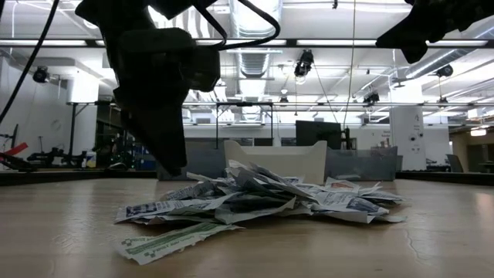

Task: Pick & Place First Aid Supplies
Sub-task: Put the blue alcohol pad into the middle gray bin

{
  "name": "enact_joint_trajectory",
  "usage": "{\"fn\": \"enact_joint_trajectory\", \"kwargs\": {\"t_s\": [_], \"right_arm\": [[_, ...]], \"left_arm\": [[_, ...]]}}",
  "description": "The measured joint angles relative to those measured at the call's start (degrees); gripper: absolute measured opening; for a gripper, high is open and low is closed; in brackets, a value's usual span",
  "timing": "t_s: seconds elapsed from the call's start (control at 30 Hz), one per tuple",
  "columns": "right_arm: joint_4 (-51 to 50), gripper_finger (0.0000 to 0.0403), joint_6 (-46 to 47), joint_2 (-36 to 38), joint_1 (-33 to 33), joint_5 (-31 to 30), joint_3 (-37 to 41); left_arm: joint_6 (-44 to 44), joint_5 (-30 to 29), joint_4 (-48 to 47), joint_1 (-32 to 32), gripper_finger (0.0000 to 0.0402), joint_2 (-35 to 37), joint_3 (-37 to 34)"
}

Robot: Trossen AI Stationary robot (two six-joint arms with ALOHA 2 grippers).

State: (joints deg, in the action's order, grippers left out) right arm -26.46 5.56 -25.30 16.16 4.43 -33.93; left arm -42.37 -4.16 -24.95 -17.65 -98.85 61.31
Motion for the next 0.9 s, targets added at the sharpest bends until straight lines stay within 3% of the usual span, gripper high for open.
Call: {"fn": "enact_joint_trajectory", "kwargs": {"t_s": [0.53,0.9], "right_arm": [[0.11,0.0038,0.02,-0.04,-0.02,-0.02,0.00],[0.13,0.0038,1.79,-0.04,-0.02,0.04,0.00]], "left_arm": [[-1.24,-0.46,8.25,-0.14,0.0192,-2.59,-3.59],[-2.77,-1.38,6.62,-0.32,0.0174,-5.84,-3.18]]}}
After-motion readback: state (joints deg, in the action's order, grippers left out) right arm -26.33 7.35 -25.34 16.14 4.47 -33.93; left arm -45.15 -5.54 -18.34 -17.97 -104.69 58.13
